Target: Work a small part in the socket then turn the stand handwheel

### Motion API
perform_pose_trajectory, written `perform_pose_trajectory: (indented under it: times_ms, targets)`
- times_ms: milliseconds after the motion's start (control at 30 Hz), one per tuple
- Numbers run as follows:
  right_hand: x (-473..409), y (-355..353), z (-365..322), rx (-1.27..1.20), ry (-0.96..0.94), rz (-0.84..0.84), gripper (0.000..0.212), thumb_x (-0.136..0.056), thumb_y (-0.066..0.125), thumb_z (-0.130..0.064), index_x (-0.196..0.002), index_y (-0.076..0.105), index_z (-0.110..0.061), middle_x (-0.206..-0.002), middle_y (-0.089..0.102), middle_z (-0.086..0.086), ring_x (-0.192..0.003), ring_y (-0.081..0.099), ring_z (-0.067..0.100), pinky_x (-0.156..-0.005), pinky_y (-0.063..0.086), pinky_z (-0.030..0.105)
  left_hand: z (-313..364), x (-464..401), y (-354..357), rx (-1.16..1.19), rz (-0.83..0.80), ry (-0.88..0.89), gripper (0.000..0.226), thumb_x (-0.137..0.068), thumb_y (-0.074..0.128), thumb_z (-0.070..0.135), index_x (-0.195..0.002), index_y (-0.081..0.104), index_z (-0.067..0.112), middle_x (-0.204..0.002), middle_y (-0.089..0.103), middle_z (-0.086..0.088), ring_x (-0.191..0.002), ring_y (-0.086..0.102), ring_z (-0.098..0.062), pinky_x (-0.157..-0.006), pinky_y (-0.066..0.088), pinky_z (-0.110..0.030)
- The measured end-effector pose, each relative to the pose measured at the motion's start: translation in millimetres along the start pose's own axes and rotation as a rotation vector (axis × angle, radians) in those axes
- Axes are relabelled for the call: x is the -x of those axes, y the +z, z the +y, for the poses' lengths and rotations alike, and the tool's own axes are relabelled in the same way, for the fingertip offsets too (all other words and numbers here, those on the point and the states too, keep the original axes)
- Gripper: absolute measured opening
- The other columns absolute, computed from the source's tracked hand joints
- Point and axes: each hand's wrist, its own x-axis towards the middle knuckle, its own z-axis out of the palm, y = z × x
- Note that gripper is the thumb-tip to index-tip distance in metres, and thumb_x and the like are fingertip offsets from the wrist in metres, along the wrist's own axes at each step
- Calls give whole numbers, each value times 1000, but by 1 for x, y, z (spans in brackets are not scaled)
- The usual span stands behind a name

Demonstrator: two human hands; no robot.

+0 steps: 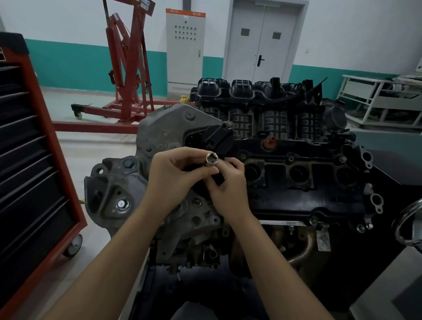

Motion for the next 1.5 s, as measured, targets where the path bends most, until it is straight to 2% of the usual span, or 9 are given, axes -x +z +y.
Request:
perform_pose_trajectory:
  times_ms: [167, 367, 600, 833, 967, 1067, 1200, 1333, 1500]
  targets:
    - [-1, 2, 3, -11, 123, 33, 21, -82, 73, -13, -103, 74, -12, -91, 72, -2, -107, 49, 28, -88, 37, 19, -1, 0, -1, -58, -57, 46, 27, -73, 79, -4, -90, 74, 16, -91, 75, 2, -90, 71, -14, -82, 54, -23]
    - [-1, 1, -2, 12, -5, 23, 19, -82, 68, -18, -100, 73, -13, -94, 73, -5, -98, 51, -8, -95, 29, 16, -2, -1, 1, -63, 15, 19, 29, -68, 83, 2, -87, 74, 22, -84, 74, 8, -83, 70, -9, -77, 53, -19]
    - [-2, 3, 2, -10, 89, 45, 16, -83, 73, -15, -99, 73, -15, -92, 72, -4, -103, 49, 20, -88, 31, 15, -4, -1, -1, -60, -33, 50, 24, -73, 80, 0, -90, 74, 16, -91, 75, 1, -90, 71, -19, -83, 56, -31]
    - [-1, 0, -1, 24, 1, -15, 22, -86, 66, -13, -107, 71, -11, -95, 72, -4, -96, 50, -9, -99, 32, 27, -3, -2, -1, 34, -26, -12, 27, -78, 73, -3, -94, 72, 20, -90, 76, 6, -91, 72, -13, -83, 55, -23]
    - [-4, 1, -3, -67, 145, 52, 16, -81, 74, -18, -97, 73, -18, -84, 68, -13, -103, 46, 10, -86, 34, 21, -1, -1, -1, -30, -13, 50, 25, -76, 76, 1, -93, 72, 19, -94, 74, 0, -92, 71, -18, -85, 55, -29]
    - [-6, 1, -6, -34, 79, 45, 14, -81, 74, -23, -94, 72, -18, -88, 71, -12, -94, 48, -4, -89, 33, 21, -3, -1, 0, -38, 56, 36, 25, -74, 78, 2, -88, 74, 21, -90, 75, 2, -88, 71, -18, -82, 56, -28]
    - [-5, 1, -3, 100, -56, 16, 22, -81, 67, -13, -103, 72, -10, -93, 74, 0, -85, 60, 17, -90, 38, 28, -2, -1, 1, -21, -15, -13, 33, -77, 75, -3, -93, 73, 25, -92, 75, 12, -93, 71, -10, -84, 53, -20]
    - [-4, 2, -1, 6, 72, 65, 18, -78, 76, -14, -96, 74, -12, -86, 73, -1, -93, 57, 25, -81, 44, 28, -1, -2, -2, -18, -45, 14, 28, -75, 76, -4, -97, 73, 13, -96, 74, -1, -94, 71, -18, -87, 55, -29]
    - [-4, 2, -4, 14, 5, 51, 22, -79, 72, -18, -100, 73, -12, -91, 73, -1, -96, 47, -11, -89, 41, 29, -1, 0, -1, -16, 1, 1, 27, -74, 77, -4, -93, 73, 15, -92, 74, -3, -89, 71, -18, -83, 55, -28]
